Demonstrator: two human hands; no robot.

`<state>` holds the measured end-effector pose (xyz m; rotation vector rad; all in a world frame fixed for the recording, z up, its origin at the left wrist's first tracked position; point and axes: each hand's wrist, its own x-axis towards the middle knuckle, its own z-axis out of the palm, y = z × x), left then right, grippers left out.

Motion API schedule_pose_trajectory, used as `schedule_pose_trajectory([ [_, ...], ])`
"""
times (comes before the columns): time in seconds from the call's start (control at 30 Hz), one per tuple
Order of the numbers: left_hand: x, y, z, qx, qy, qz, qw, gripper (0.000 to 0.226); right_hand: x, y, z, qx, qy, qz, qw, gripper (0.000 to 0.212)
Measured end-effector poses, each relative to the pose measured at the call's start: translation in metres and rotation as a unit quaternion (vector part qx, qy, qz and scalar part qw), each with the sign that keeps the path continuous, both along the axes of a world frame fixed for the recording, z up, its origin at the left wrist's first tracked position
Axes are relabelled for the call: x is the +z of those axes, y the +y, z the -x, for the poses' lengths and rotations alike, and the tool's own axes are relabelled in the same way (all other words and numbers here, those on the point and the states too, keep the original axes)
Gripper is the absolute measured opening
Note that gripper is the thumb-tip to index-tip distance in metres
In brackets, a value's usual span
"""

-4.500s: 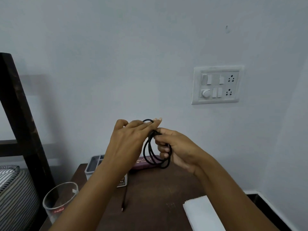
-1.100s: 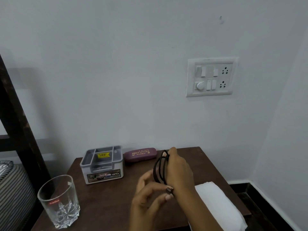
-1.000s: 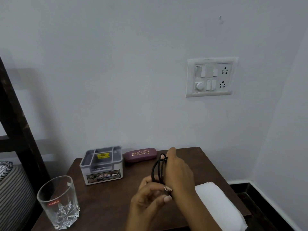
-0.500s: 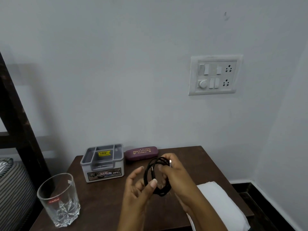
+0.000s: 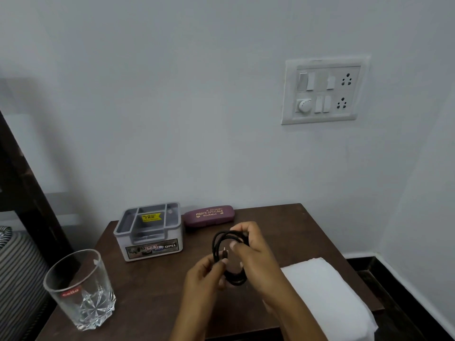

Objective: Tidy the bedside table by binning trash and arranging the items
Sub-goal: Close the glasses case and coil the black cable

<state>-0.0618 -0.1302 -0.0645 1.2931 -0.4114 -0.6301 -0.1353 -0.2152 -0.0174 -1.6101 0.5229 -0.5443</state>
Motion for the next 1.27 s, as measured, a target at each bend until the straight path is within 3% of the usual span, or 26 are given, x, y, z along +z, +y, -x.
schedule_pose_trajectory([
  [0.2,-0.002,0.004,0.003,-0.005,0.219,0.132,0.967,0.034,-0.024,-0.001,-0.003,-0.008,-0.030,-0.057,0.998,0.017],
  [0.3,-0.001,0.009,0.003,-0.063,0.281,0.128,0.949,0.036,-0.030,-0.001,-0.004,-0.003,-0.073,-0.134,0.988,0.020],
  [0.43,-0.001,0.015,-0.002,-0.135,0.285,0.104,0.943,0.034,-0.032,-0.001,0.001,0.026,-0.116,-0.209,0.971,0.016],
  [0.57,-0.004,0.019,-0.005,-0.150,0.301,0.117,0.935,0.064,-0.038,0.000,0.001,0.014,-0.102,-0.212,0.972,0.017],
  [0.77,-0.002,0.012,0.002,-0.056,0.206,0.039,0.976,0.016,-0.040,0.006,0.001,0.013,-0.058,-0.154,0.986,0.017],
  [0.87,-0.003,0.010,0.004,-0.047,0.168,0.026,0.984,0.019,-0.039,0.008,0.002,0.017,-0.039,-0.112,0.993,0.018],
  [1.07,-0.009,0.013,-0.004,-0.070,0.218,0.056,0.972,0.026,-0.043,0.002,0.001,0.008,0.007,-0.050,0.999,0.018],
  [1.27,-0.011,0.017,-0.010,-0.049,0.251,0.087,0.963,0.026,-0.051,-0.006,-0.001,0.014,-0.043,-0.211,0.976,0.016],
])
